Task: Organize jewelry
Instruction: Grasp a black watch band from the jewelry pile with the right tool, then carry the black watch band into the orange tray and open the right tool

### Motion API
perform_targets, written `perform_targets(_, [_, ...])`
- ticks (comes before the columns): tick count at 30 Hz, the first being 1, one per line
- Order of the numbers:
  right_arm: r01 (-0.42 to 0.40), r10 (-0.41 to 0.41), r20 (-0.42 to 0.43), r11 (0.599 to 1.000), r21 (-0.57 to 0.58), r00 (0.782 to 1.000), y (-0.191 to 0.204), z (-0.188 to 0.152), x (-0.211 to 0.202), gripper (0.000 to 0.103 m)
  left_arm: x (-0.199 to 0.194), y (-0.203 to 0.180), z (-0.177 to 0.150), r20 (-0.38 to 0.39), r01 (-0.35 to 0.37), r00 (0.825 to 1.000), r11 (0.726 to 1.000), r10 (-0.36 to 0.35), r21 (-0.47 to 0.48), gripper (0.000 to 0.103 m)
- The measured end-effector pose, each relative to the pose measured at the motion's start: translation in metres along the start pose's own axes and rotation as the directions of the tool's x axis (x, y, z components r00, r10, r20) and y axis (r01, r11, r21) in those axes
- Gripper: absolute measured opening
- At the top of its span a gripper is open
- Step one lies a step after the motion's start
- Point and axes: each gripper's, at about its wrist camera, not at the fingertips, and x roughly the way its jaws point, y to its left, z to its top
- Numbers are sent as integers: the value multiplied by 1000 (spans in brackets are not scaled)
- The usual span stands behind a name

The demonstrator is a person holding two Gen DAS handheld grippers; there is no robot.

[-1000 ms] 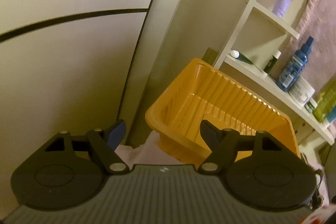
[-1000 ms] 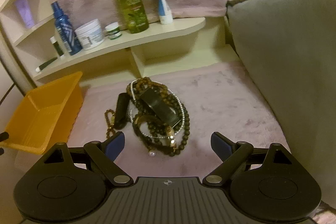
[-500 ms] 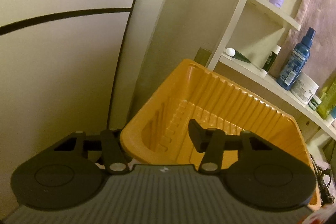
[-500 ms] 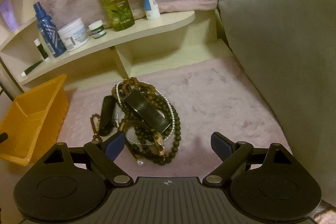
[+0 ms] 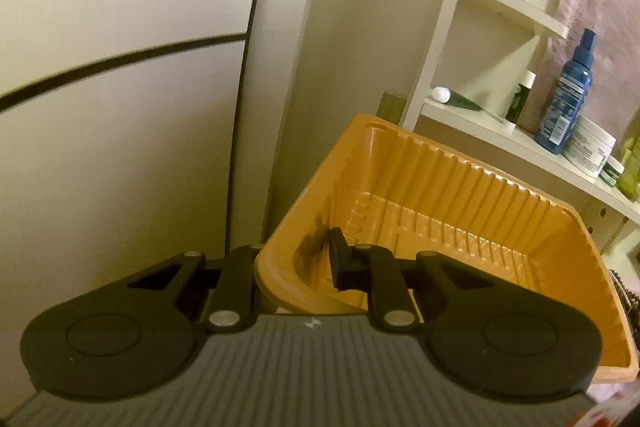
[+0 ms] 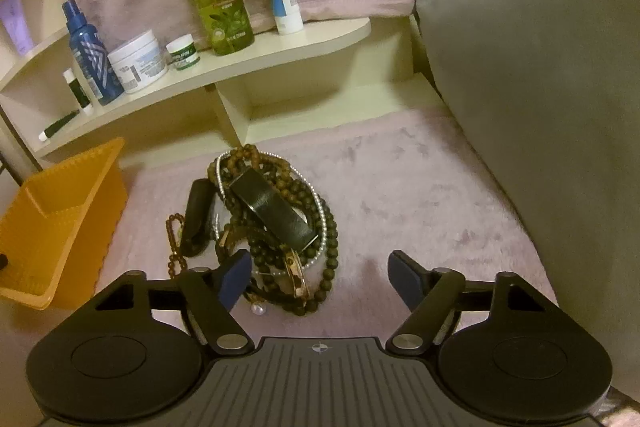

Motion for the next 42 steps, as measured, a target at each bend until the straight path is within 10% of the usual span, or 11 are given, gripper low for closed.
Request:
perform_targets(29, [-86,68,-102,979,-184,992,12,2,23,11,-47,-47,29,143,-85,988,974,55,212,11])
perform_targets(42, [-115,105,-80,985,-126,991,22,18,8,9,-45,-48,31,124,-84,991,974,59,211,11])
